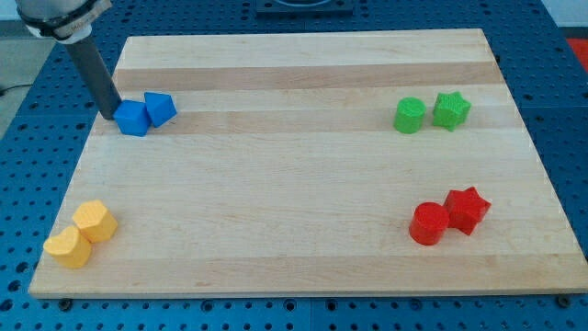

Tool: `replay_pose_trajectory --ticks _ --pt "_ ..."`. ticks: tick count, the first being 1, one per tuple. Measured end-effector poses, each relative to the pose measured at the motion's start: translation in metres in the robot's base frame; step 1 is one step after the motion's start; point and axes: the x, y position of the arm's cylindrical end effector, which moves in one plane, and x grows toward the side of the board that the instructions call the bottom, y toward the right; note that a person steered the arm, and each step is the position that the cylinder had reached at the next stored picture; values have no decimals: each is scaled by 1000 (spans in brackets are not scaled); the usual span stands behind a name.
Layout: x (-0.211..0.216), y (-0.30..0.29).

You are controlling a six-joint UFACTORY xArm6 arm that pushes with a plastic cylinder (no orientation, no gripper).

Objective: Move the hexagon left to the blue cube

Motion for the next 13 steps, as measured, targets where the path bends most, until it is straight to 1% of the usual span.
replay_pose_trajectory --ticks 1,2,4,5,6,7,8,10,11,12,13 --pt "2 -40" --pt "42 -38" --pt "66 -40" --pt "155 -38" --pt "165 -39" --pt "219 -36" --pt "241 -32" --pt "239 7" --pt "226 7" --pt "224 21" --pt "212 17"
